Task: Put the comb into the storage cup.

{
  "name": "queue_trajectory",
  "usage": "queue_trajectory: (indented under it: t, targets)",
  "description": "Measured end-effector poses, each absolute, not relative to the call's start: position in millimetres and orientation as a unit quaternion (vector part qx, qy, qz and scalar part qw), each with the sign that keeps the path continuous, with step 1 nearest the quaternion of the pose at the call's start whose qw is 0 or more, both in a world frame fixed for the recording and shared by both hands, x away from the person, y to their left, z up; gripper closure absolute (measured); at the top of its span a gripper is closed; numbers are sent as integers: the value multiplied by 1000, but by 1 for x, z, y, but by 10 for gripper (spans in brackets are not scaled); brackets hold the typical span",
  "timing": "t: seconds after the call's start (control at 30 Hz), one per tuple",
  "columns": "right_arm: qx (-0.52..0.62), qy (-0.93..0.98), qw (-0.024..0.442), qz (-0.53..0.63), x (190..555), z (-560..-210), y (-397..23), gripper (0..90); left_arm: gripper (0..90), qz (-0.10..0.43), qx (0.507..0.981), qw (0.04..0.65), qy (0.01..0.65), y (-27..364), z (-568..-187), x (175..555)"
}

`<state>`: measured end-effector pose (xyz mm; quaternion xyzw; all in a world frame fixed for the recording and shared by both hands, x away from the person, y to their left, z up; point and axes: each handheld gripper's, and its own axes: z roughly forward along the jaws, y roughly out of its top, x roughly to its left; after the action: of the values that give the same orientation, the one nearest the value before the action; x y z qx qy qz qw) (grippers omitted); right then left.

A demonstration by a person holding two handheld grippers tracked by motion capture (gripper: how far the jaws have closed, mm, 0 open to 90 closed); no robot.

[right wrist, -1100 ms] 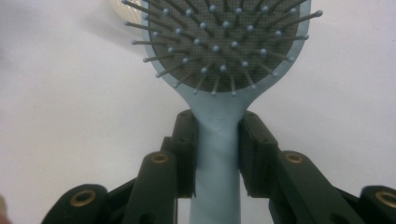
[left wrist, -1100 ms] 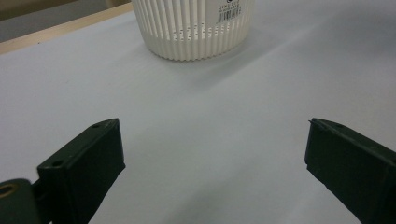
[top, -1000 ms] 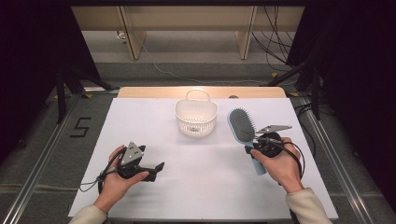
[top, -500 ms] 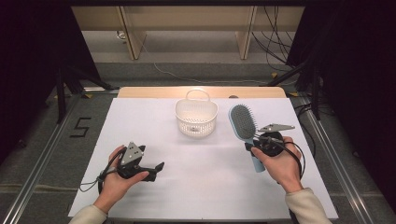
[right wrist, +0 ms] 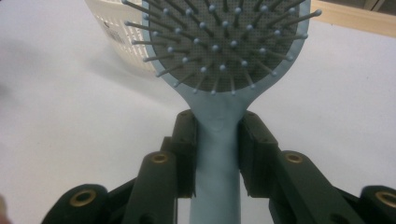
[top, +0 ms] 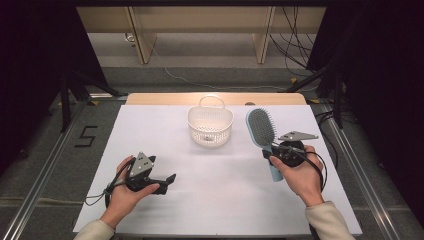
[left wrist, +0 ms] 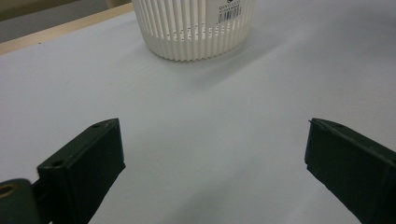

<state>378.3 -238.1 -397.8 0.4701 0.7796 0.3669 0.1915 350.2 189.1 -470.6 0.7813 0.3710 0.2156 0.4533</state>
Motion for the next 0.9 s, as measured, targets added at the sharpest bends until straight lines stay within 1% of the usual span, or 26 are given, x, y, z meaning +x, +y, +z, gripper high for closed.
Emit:
queue_trajectory:
  t: [0.9]
  targets:
    - [446, 766, 220, 408, 377, -389, -235, 705, 40, 214, 782, 453, 370, 188, -471, 350]
